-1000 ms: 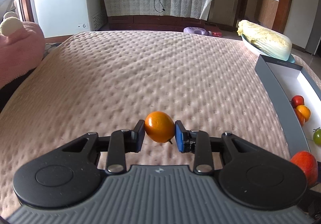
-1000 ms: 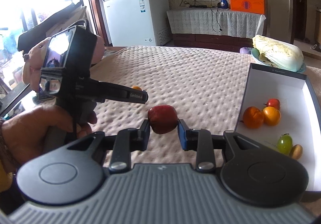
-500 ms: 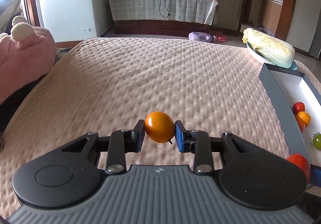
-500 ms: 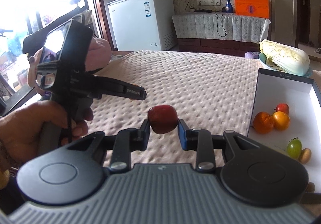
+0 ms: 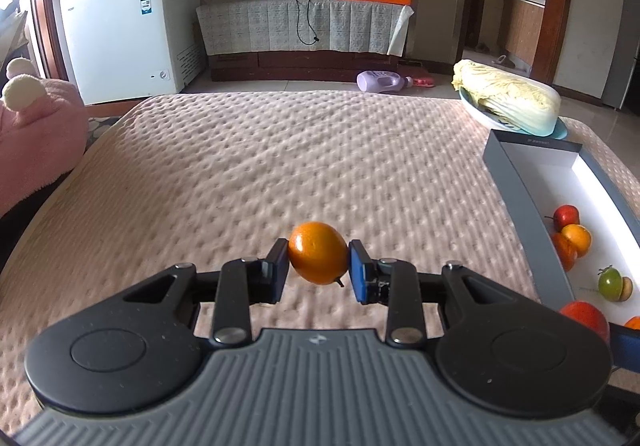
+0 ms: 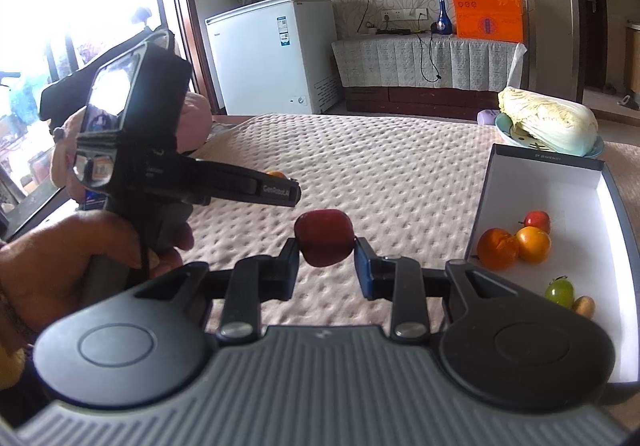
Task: Organize fruits
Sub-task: 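Carry the red apple and orange with both grippers over the grey box, then lower the orange into the grey box and open the left gripper, then lower the red apple into the grey box and open the right gripper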
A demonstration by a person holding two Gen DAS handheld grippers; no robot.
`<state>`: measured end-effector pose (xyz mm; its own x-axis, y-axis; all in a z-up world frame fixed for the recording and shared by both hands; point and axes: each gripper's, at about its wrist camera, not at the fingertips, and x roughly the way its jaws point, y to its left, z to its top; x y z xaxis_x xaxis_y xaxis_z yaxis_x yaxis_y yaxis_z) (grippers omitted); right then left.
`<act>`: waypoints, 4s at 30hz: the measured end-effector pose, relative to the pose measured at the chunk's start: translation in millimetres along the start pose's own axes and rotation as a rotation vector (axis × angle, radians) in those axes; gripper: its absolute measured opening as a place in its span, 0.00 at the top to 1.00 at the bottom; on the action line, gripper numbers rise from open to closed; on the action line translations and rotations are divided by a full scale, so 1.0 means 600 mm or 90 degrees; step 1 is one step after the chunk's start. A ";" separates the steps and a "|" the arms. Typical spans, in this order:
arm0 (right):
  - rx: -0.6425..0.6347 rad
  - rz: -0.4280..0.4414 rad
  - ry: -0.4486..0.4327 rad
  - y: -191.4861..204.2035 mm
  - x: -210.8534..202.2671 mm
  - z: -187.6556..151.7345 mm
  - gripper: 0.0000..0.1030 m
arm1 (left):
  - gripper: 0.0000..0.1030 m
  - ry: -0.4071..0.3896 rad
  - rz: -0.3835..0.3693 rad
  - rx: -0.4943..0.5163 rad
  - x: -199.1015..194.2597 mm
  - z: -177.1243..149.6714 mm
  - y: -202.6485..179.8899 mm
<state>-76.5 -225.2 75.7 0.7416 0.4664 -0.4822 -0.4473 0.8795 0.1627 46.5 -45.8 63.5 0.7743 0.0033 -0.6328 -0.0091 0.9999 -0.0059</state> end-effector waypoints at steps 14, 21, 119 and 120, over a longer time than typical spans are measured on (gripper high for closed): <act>0.015 -0.036 -0.018 -0.037 -0.044 0.000 0.68 | 0.64 -0.014 -0.043 0.021 -0.008 0.009 -0.070; 0.018 -0.053 -0.018 -0.054 -0.060 -0.005 0.68 | 0.64 -0.017 -0.065 0.030 -0.009 0.011 -0.107; 0.157 -0.177 0.035 -0.202 -0.043 -0.031 0.41 | 0.00 -0.158 -0.022 0.144 -0.275 -0.121 -0.213; 0.157 -0.174 0.030 -0.203 -0.047 -0.030 0.41 | 0.00 -0.153 -0.023 0.143 -0.278 -0.123 -0.214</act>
<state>-52.0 -346.9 53.7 0.7907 0.2107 -0.5748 -0.0969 0.9701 0.2223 -128.3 -175.3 112.8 0.8990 -0.0571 -0.4343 0.1405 0.9767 0.1624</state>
